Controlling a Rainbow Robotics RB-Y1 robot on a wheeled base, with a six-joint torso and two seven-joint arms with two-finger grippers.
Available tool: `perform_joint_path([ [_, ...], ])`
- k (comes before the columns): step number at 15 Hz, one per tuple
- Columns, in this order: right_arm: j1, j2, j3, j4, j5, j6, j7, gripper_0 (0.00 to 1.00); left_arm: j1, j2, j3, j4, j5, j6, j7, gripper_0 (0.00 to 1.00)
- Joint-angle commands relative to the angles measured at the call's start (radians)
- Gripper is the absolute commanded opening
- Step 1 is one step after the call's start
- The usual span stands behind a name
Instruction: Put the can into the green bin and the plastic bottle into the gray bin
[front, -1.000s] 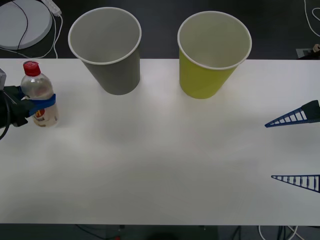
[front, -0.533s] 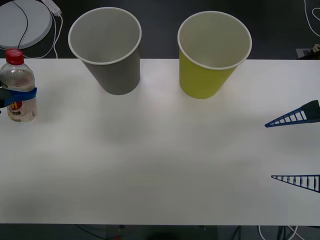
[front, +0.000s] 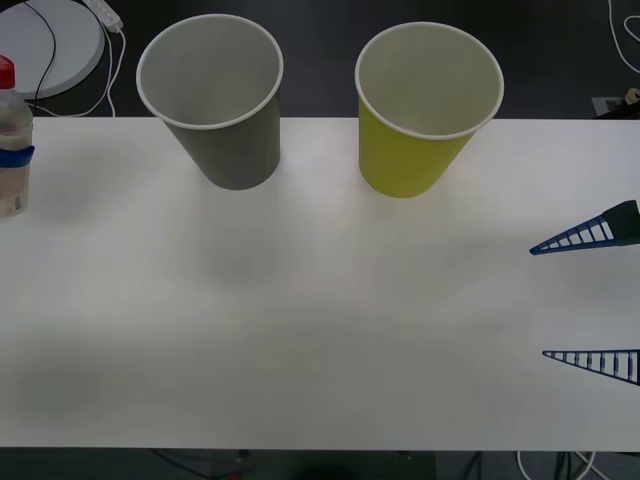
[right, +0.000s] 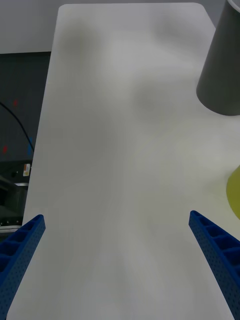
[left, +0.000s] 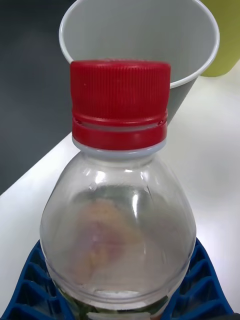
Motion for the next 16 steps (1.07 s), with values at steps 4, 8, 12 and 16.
perform_joint_path([
  [4, 0.000, 0.000, 0.000, 0.000, 0.000, 0.000, 0.000, 1.00, -0.238, 0.054, -0.140, 0.063, -0.070, -0.119, 0.087, 0.00],
  [8, 0.000, 0.000, 0.000, 0.000, 0.000, 0.000, 0.000, 1.00, -0.511, 0.066, -0.378, 0.221, -0.051, -0.155, 0.067, 0.00],
  [12, 0.000, 0.000, 0.000, 0.000, 0.000, 0.000, 0.000, 1.00, -0.760, 0.063, -0.610, 0.325, -0.050, -0.155, 0.050, 0.00],
  [16, 0.000, 0.000, 0.000, 0.000, 0.000, 0.000, 0.000, 1.00, -1.008, 0.023, -0.779, 0.417, -0.109, -0.263, 0.051, 0.00],
])
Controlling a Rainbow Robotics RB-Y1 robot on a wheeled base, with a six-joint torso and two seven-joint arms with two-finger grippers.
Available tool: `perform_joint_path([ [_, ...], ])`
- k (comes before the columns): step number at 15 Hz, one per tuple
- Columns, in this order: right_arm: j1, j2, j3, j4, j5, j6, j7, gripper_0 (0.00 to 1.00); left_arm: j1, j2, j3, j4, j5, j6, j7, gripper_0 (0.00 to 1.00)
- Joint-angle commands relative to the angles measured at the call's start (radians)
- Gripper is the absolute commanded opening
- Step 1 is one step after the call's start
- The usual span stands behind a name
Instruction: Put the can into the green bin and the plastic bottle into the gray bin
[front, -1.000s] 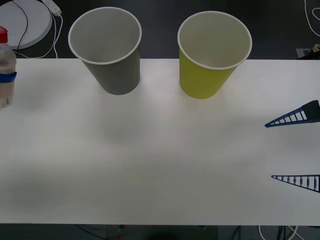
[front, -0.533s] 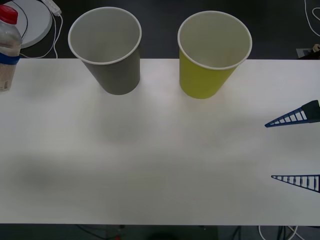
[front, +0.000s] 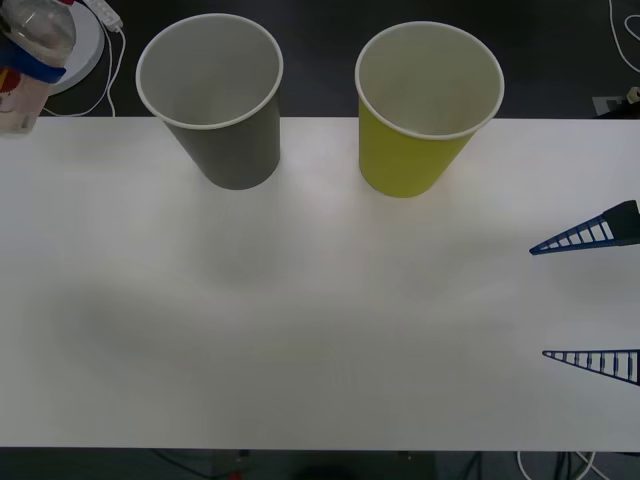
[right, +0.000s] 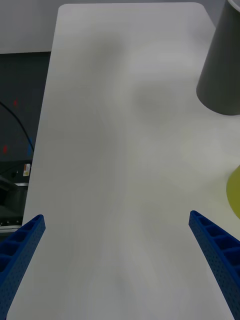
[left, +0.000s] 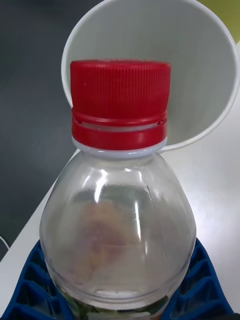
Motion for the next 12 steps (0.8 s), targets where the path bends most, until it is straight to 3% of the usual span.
perform_joint_path([
  [1, 0.000, 0.000, 0.000, 0.000, 0.000, 0.000, 0.000, 1.00, -0.144, -0.032, -0.092, 0.051, -0.058, -0.069, 0.006, 0.00],
  [6, 0.000, 0.000, 0.000, 0.000, 0.000, 0.000, 0.000, 1.00, -0.323, -0.113, -0.258, 0.164, -0.060, -0.072, 0.003, 0.00],
  [12, 0.000, 0.000, 0.000, 0.000, 0.000, 0.000, 0.000, 1.00, -0.437, -0.233, -0.262, 0.321, -0.086, -0.138, 0.007, 0.00],
])
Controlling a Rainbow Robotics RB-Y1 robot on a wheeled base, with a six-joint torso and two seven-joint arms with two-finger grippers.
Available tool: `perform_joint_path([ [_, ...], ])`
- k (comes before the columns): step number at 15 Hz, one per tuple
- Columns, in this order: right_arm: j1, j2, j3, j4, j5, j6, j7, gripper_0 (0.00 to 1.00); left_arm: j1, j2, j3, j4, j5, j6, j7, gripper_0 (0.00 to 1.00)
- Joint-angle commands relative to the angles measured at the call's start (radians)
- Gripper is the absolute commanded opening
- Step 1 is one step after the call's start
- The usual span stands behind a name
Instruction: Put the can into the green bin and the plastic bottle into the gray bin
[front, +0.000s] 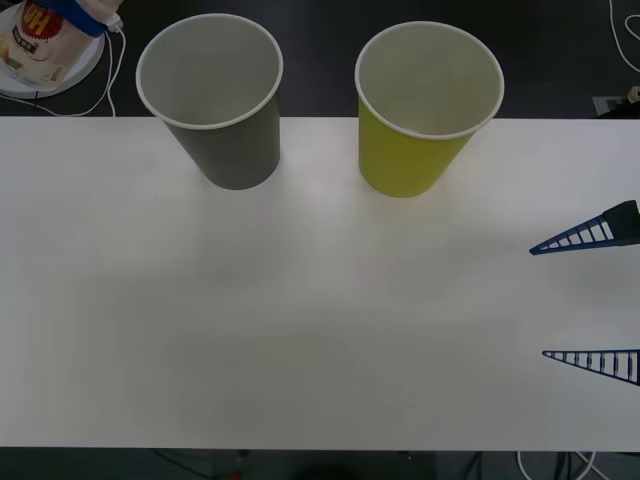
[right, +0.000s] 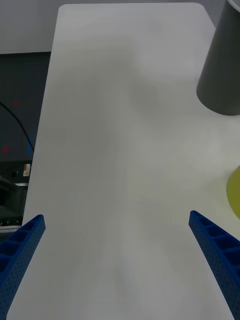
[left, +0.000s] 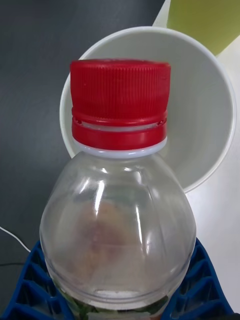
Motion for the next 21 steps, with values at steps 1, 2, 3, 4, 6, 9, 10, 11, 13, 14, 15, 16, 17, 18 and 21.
perform_joint_path([
  [1, 0.000, 0.000, 0.000, 0.000, 0.000, 0.000, 0.000, 1.00, -0.050, -0.052, 0.000, 0.069, -0.015, -0.016, 0.004, 0.00],
  [2, 0.000, 0.000, 0.000, 0.000, 0.000, 0.000, 0.000, 1.00, -0.064, -0.075, 0.000, 0.097, -0.018, -0.016, 0.005, 0.00],
  [3, 0.000, 0.000, 0.000, 0.000, 0.000, 0.000, 0.000, 1.00, -0.080, -0.098, 0.000, 0.120, -0.020, -0.016, 0.007, 0.00],
  [4, 0.000, 0.000, 0.000, 0.000, 0.000, 0.000, 0.000, 1.00, -0.097, -0.121, 0.000, 0.144, -0.023, -0.016, 0.010, 0.00],
  [6, 0.000, 0.000, 0.000, 0.000, 0.000, 0.000, 0.000, 1.00, -0.126, -0.162, 0.000, 0.183, -0.030, -0.015, 0.021, 0.00],
  [9, 0.000, 0.000, 0.000, 0.000, 0.000, 0.000, 0.000, 1.00, -0.168, -0.227, 0.000, 0.243, -0.036, -0.015, 0.033, 0.00],
  [10, 0.000, 0.000, 0.000, 0.000, 0.000, 0.000, 0.000, 1.00, -0.180, -0.248, 0.000, 0.266, -0.041, -0.015, 0.035, 0.00],
  [11, 0.000, 0.000, 0.000, 0.000, 0.000, 0.000, 0.000, 1.00, -0.192, -0.270, 0.000, 0.289, -0.043, -0.015, 0.036, 0.00],
  [13, 0.000, 0.000, 0.000, 0.000, 0.000, 0.000, 0.000, 1.00, -0.214, -0.314, 0.000, 0.333, -0.055, -0.012, 0.035, 0.00],
  [14, 0.000, 0.000, 0.000, 0.000, 0.000, 0.000, 0.000, 1.00, -0.217, -0.327, 0.000, 0.341, -0.059, -0.008, 0.035, 0.00],
  [15, 0.000, 0.000, 0.000, 0.000, 0.000, 0.000, 0.000, 1.00, -0.217, -0.337, 0.000, 0.341, -0.064, 0.002, 0.038, 0.00],
  [16, 0.000, 0.000, 0.000, 0.000, 0.000, 0.000, 0.000, 1.00, -0.217, -0.343, 0.000, 0.341, -0.069, 0.008, 0.039, 0.00],
  [17, 0.000, 0.000, 0.000, 0.000, 0.000, 0.000, 0.000, 1.00, -0.217, -0.350, 0.000, 0.341, -0.072, 0.011, 0.041, 0.00],
  [18, 0.000, 0.000, 0.000, 0.000, 0.000, 0.000, 0.000, 1.00, -0.217, -0.351, 0.000, 0.342, -0.072, 0.011, 0.044, 0.00],
  [21, 0.000, 0.000, 0.000, 0.000, 0.000, 0.000, 0.000, 1.00, -0.217, -0.351, 0.000, 0.341, -0.072, 0.011, 0.048, 0.47],
])
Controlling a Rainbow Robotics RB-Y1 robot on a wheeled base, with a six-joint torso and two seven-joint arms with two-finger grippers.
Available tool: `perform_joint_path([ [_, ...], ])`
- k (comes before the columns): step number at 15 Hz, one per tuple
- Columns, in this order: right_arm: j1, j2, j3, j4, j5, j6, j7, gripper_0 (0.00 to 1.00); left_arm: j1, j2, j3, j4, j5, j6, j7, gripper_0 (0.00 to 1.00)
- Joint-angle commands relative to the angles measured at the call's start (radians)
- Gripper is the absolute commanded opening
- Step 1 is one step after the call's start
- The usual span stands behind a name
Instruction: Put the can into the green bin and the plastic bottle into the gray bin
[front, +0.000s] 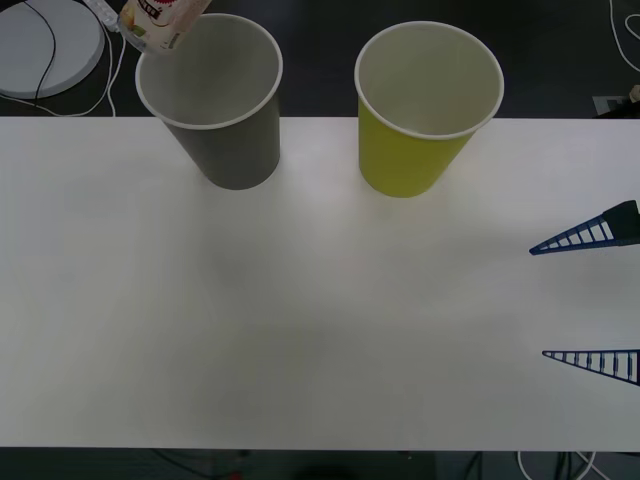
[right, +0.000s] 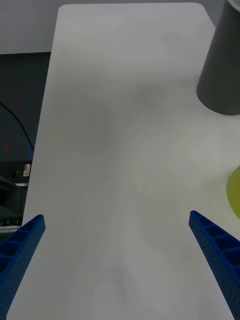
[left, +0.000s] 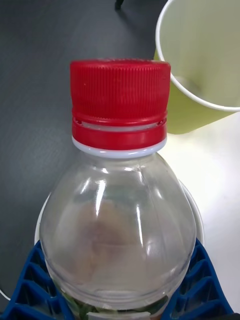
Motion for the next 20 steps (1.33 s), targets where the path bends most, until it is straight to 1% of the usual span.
perform_joint_path([
  [1, 0.000, 0.000, 0.000, 0.000, 0.000, 0.000, 0.000, 1.00, 0.000, 0.001, 0.000, -0.001, 0.000, 0.000, 0.004, 1.00],
  [16, 0.000, 0.000, 0.000, 0.000, 0.000, 0.000, 0.000, 1.00, 0.002, 0.002, 0.000, 0.001, 0.009, 0.000, 0.007, 1.00],
  [18, 0.000, 0.000, 0.000, 0.000, 0.000, 0.000, 0.000, 1.00, 0.029, 0.025, 0.000, -0.016, 0.055, 0.002, 0.004, 1.00],
  [20, 0.000, 0.000, 0.000, 0.000, 0.000, 0.000, 0.000, 1.00, 0.069, 0.067, 0.000, -0.085, 0.080, 0.011, 0.006, 1.00],
])
